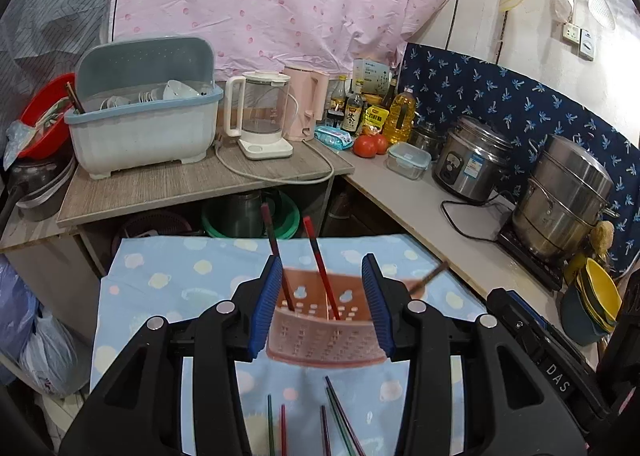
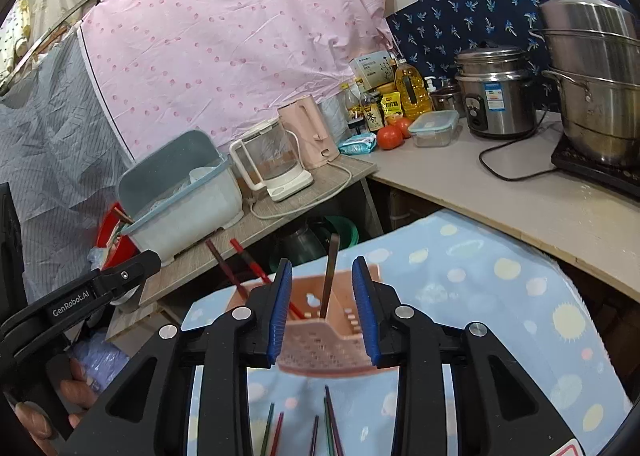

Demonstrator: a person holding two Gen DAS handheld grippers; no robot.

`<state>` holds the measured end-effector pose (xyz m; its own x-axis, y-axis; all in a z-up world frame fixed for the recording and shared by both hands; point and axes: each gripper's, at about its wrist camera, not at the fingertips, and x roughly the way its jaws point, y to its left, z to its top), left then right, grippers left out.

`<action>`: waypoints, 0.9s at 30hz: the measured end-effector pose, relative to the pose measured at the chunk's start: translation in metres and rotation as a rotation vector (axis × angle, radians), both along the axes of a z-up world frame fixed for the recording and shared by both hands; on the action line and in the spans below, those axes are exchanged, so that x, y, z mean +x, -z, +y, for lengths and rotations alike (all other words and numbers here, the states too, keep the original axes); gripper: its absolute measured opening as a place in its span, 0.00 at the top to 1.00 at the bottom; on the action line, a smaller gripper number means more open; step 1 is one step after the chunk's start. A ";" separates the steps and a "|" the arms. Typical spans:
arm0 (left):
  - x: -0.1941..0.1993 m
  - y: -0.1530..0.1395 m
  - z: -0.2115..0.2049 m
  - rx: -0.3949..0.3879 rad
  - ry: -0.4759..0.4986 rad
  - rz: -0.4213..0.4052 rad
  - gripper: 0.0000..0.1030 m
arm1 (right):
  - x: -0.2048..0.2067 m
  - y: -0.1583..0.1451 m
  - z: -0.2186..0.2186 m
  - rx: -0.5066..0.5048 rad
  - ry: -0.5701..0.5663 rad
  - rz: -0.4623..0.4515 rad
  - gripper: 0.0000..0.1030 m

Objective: Organize utensils
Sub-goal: 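Move both tools back down to the remaining utensils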

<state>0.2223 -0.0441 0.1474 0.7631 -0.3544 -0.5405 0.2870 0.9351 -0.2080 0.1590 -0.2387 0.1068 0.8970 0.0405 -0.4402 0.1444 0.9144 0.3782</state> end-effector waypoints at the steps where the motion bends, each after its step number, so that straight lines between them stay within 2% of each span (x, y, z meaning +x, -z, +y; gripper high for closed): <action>1: -0.006 0.003 0.001 0.004 0.002 0.007 0.61 | -0.006 0.002 0.001 0.000 0.000 0.004 0.70; 4: -0.026 0.015 0.006 0.013 0.015 0.031 0.61 | -0.028 0.014 0.003 0.008 -0.007 0.033 0.70; 9: -0.056 0.049 0.012 0.030 0.032 0.116 0.60 | -0.063 0.040 0.008 0.015 -0.019 0.099 0.70; 16: -0.102 0.106 0.022 0.066 0.045 0.235 0.60 | -0.108 0.092 0.024 -0.005 -0.051 0.236 0.70; 22: -0.134 0.150 0.037 0.104 0.025 0.322 0.60 | -0.131 0.132 0.040 -0.011 -0.094 0.325 0.70; 27: -0.154 0.179 0.052 0.121 0.000 0.375 0.60 | -0.143 0.151 0.058 -0.072 -0.125 0.361 0.70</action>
